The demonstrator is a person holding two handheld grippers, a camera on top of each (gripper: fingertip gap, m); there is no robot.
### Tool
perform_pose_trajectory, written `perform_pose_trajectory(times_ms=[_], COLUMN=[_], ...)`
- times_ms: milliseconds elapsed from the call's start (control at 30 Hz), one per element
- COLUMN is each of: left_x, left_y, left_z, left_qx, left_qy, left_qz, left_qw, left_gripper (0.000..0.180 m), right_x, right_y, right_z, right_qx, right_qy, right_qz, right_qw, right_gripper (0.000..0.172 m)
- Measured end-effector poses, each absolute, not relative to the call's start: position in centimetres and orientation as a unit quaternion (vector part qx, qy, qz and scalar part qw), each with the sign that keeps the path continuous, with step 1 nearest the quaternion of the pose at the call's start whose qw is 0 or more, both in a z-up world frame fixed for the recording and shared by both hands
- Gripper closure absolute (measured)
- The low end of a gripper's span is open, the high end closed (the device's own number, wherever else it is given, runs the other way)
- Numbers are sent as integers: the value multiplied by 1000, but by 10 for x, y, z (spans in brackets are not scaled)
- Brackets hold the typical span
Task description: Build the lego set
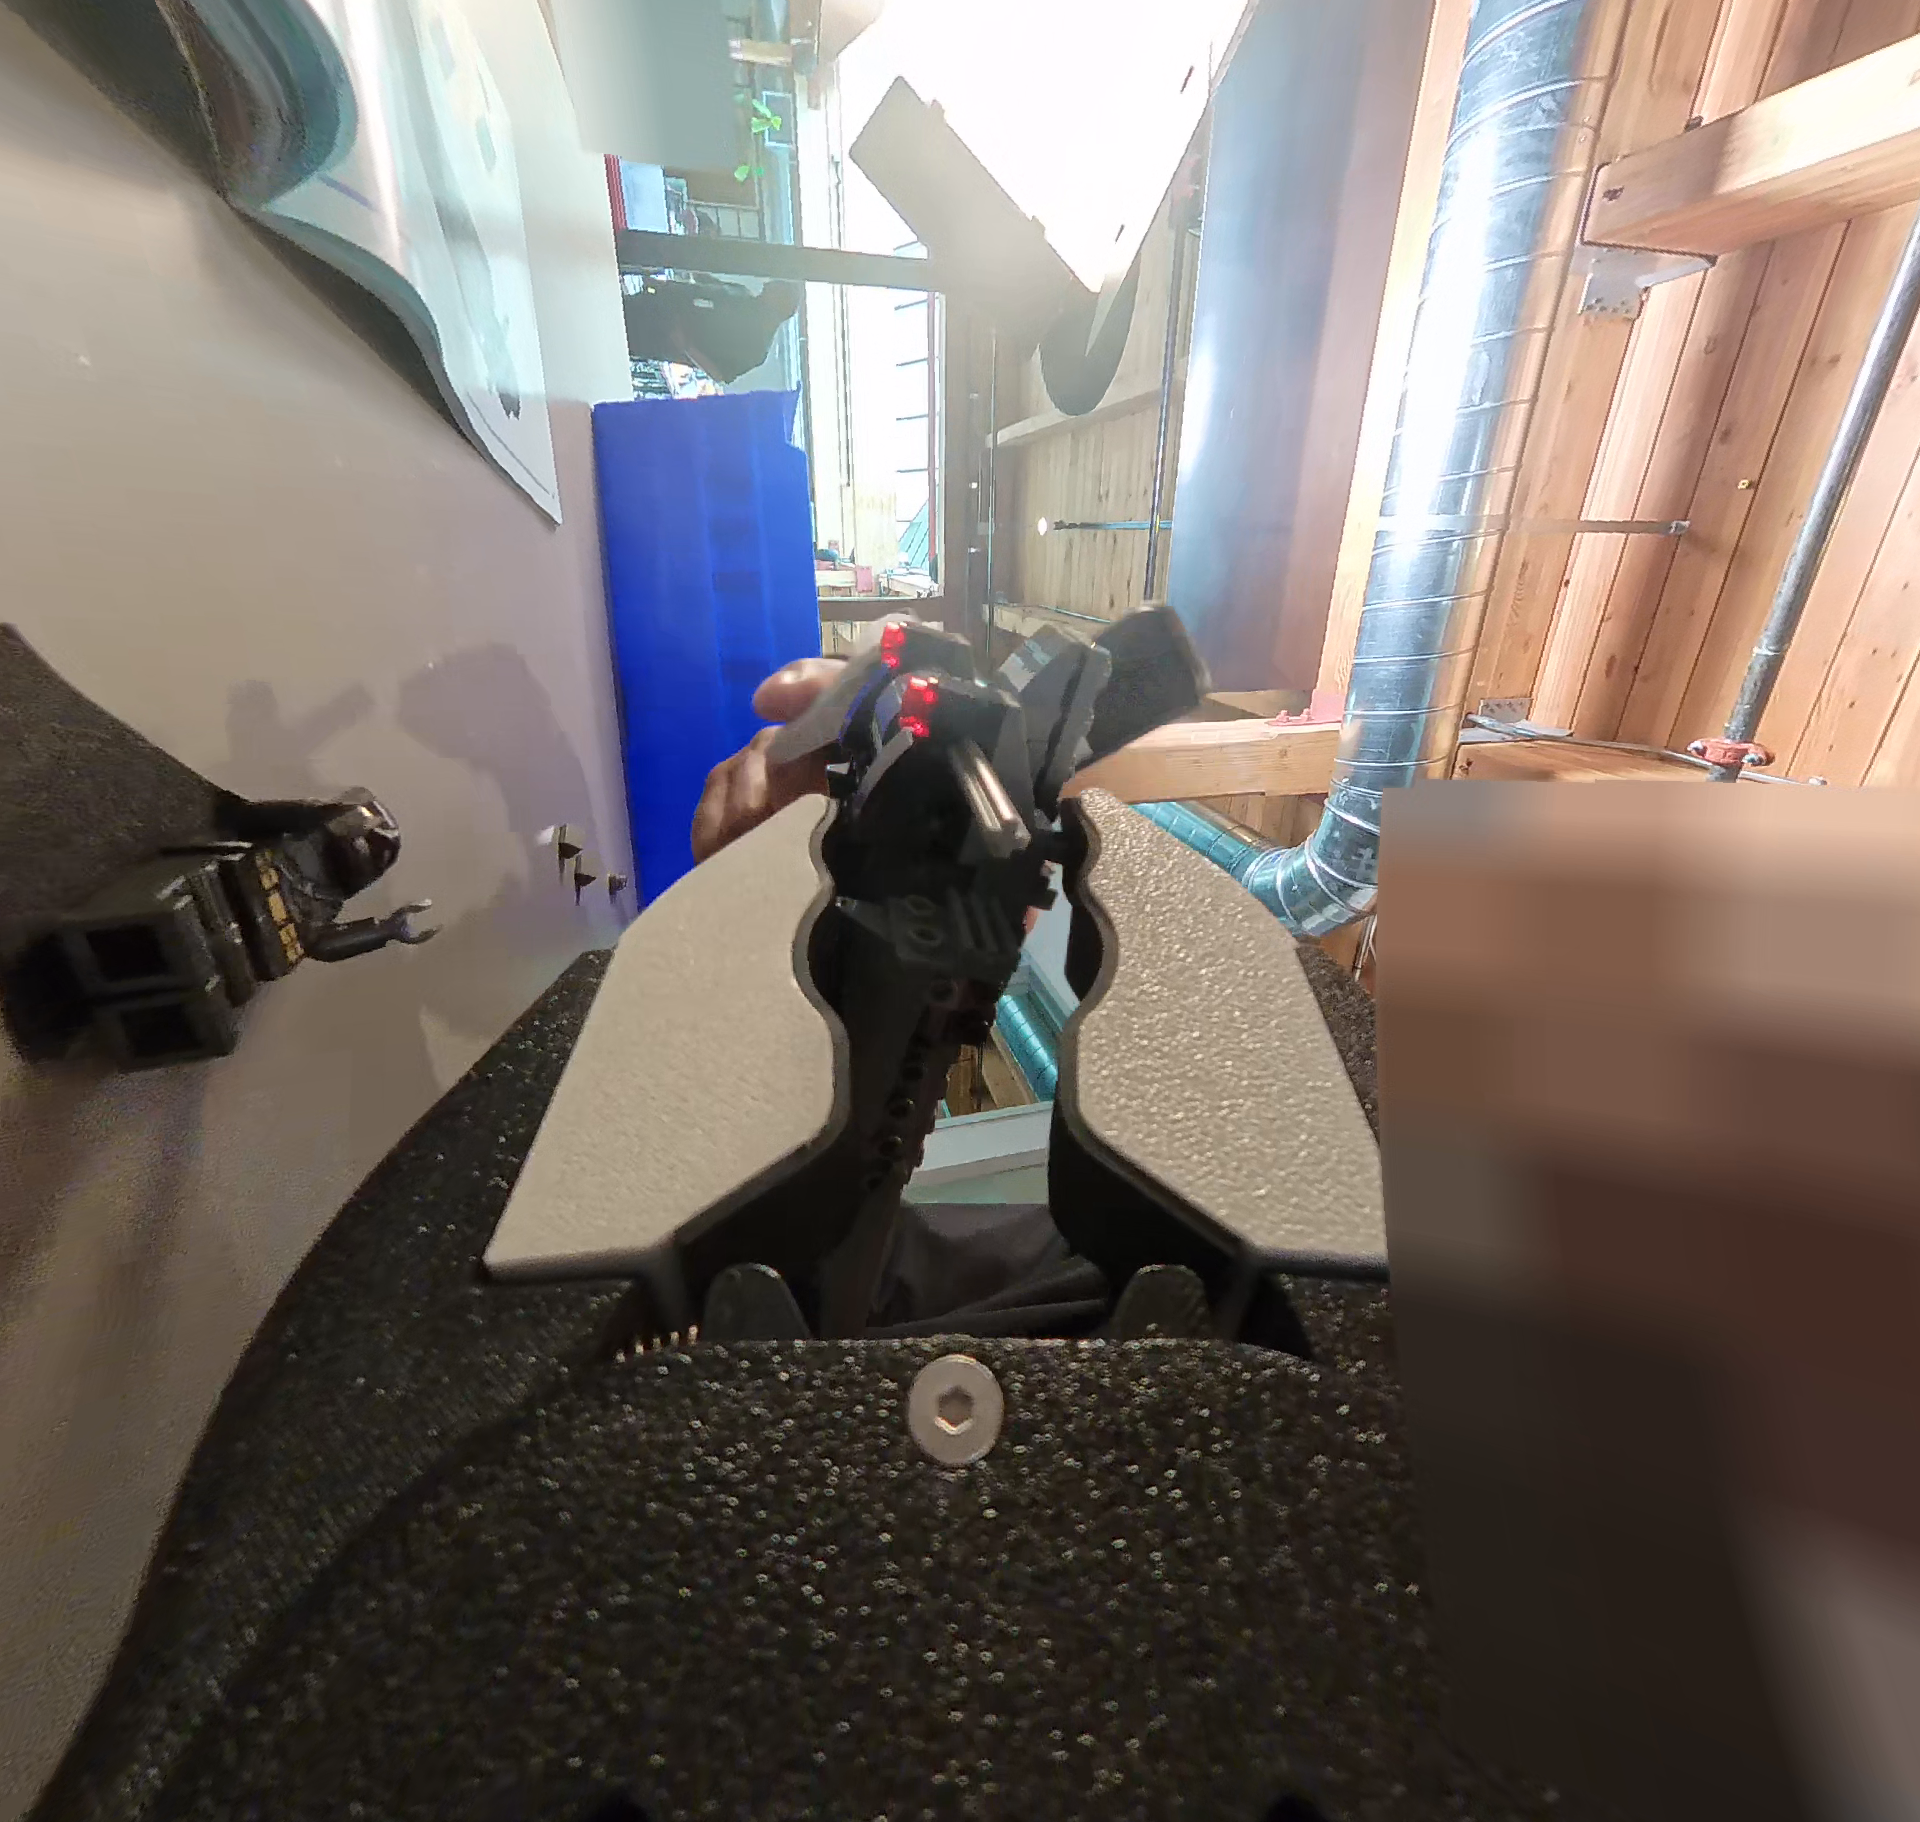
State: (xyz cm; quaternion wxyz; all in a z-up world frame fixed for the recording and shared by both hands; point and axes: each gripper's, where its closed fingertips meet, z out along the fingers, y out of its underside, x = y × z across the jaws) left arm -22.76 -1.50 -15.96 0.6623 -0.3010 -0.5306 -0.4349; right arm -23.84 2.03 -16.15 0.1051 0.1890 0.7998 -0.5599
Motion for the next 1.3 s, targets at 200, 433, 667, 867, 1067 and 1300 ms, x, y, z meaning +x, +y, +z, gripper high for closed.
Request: perform_pose_trajectory(times_ms=[200,433,667,867,1067,1300], left_x=[-229,-228,-227,-226,-227,-226], left_y=[-17,-11,-5,-5,-3,-2], left_z=[-160,-164,-164,-160,-160,-158], left_qx=[-293,-298,-311,-326,-335,-347], left_qy=[-531,-530,-524,-513,-511,-502], left_qz=[-437,-439,-432,-416,-407,-399], left_qw=[665,661,665,676,679,684], left_gripper=[141,141,141,141,141,141], right_x=[-228,-225,-227,-232,-233,-234], right_y=[9,-2,-8,-7,-7,-6], right_z=[-169,-166,-174,-171,-171,-170], right_qx=[227,254,279,289,291,290], right_qy=[768,742,750,743,745,746], right_qz=[-557,-562,-547,-556,-555,-556], right_qw=[220,263,248,237,227,224], right_gripper=[121,116,116,122,121,119])
